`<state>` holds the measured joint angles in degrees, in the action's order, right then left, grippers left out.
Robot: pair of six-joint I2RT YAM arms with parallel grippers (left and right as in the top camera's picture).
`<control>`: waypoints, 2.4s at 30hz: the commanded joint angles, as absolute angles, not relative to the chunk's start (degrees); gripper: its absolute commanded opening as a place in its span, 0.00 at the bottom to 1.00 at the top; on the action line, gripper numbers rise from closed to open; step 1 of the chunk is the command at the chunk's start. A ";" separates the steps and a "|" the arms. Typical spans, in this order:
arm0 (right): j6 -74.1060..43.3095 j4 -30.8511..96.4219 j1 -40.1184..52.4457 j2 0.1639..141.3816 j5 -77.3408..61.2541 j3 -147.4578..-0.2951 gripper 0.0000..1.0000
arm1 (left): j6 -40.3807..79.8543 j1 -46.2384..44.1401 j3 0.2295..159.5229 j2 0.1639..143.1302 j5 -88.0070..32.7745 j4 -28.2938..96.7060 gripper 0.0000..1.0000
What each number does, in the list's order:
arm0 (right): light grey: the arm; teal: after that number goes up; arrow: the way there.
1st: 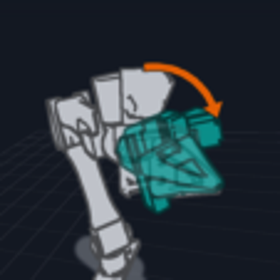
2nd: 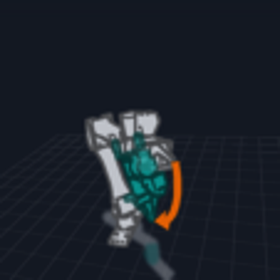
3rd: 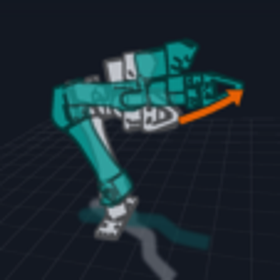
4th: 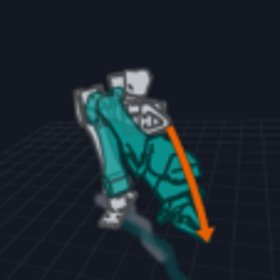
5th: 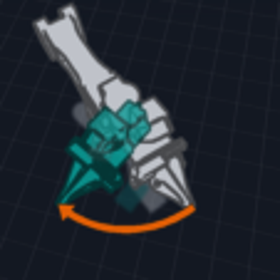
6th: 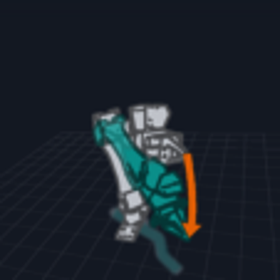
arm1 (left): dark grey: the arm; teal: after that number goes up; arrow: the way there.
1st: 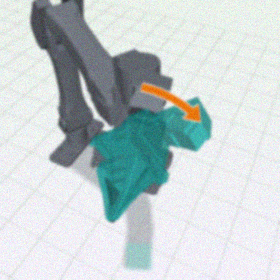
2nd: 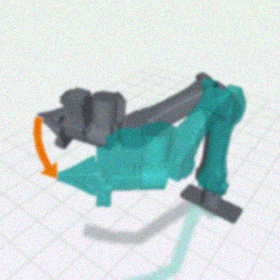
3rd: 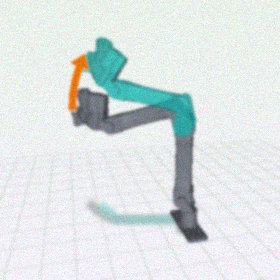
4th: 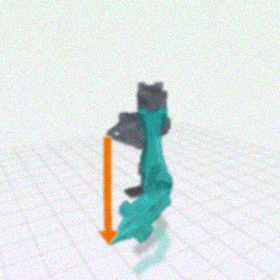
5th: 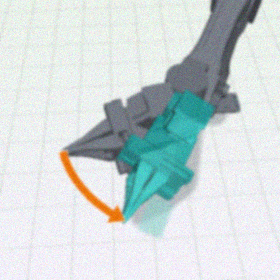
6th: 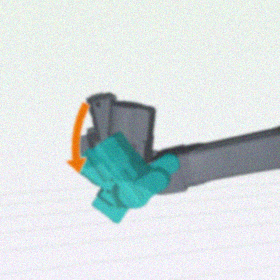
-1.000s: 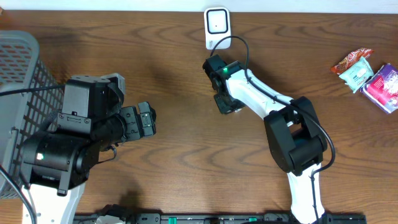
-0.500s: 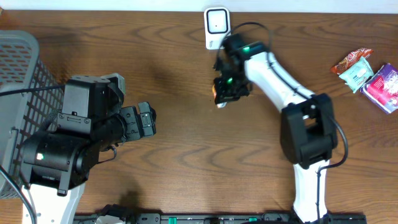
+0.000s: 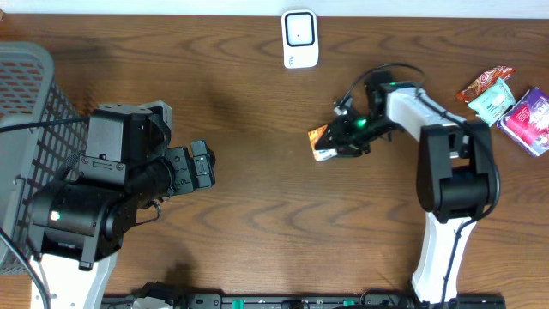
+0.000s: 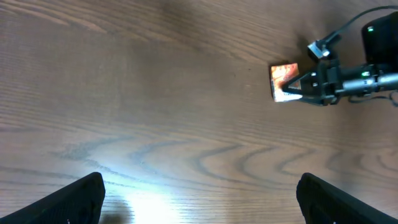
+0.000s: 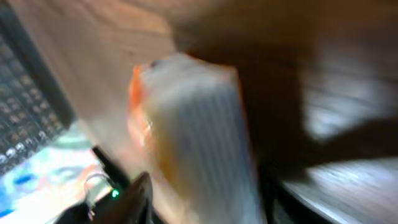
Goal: Scan the item barcode
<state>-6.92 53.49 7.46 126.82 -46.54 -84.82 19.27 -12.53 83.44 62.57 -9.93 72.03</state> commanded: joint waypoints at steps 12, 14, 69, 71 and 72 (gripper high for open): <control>-6.52 61.43 6.87 126.02 -30.74 -93.65 0.67 | 18.70 -12.56 83.59 62.59 -9.58 72.27 0.98; -6.55 60.10 7.97 126.02 -29.85 -93.10 0.66 | 18.70 -12.56 83.59 62.59 -9.58 72.27 0.98; -12.34 11.73 25.26 127.61 29.54 -104.97 0.01 | 18.70 -12.56 83.59 62.59 -9.58 72.27 0.98; -12.34 10.02 25.02 128.53 29.50 -104.97 0.01 | 18.70 -12.56 83.59 62.59 -9.58 72.27 0.98; -12.36 9.17 24.95 128.77 29.47 -104.97 0.01 | 18.70 -12.56 83.59 62.59 -9.58 72.27 0.98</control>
<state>-14.04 10.35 25.30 126.23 26.46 -104.29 19.27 -12.53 83.44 62.57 -9.93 72.05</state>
